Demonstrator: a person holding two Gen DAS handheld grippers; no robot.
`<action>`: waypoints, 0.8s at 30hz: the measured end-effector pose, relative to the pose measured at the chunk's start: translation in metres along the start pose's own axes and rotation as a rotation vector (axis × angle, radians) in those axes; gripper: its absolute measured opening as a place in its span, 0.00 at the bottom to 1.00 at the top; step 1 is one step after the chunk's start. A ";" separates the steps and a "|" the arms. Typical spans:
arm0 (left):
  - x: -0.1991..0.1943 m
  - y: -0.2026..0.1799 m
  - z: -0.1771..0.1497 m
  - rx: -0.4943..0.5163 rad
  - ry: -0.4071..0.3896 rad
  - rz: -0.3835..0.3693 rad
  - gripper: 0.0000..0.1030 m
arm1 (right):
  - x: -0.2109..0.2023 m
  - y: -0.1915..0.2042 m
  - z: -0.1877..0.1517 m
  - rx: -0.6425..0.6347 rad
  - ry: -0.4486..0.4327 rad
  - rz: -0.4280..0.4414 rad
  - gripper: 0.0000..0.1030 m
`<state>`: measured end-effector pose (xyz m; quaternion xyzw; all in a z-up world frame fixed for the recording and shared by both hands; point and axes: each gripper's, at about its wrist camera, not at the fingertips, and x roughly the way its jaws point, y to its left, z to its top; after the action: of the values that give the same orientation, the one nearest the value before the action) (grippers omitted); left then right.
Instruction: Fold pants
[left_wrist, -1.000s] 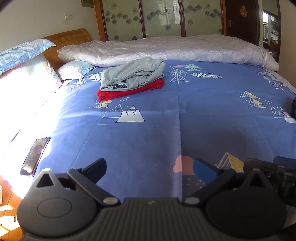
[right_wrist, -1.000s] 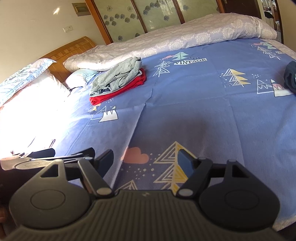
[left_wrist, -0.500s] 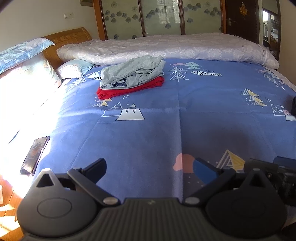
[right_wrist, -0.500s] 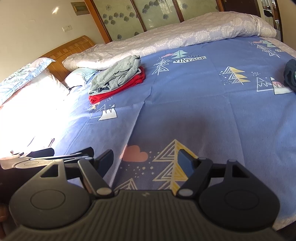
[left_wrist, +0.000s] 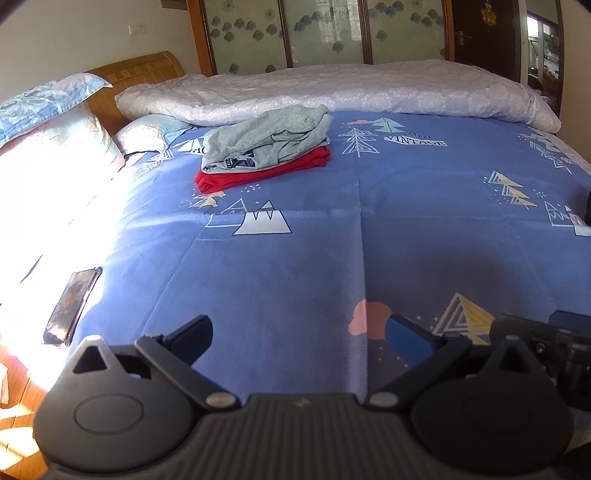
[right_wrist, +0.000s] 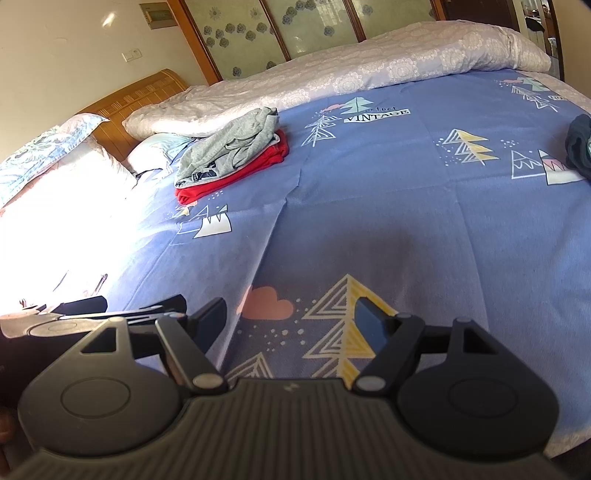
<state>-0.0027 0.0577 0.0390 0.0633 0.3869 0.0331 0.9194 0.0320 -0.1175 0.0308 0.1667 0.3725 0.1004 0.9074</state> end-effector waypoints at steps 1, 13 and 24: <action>0.000 -0.001 0.000 0.003 0.002 0.004 1.00 | 0.000 0.000 0.000 0.000 0.000 0.000 0.76; 0.000 0.000 -0.001 0.001 0.004 0.014 1.00 | 0.001 -0.002 -0.002 0.001 0.002 -0.002 0.76; -0.002 -0.001 -0.002 0.006 0.010 0.019 1.00 | 0.002 -0.003 -0.003 0.002 0.002 -0.003 0.76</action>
<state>-0.0050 0.0566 0.0388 0.0695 0.3909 0.0410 0.9169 0.0317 -0.1191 0.0267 0.1668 0.3739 0.0990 0.9070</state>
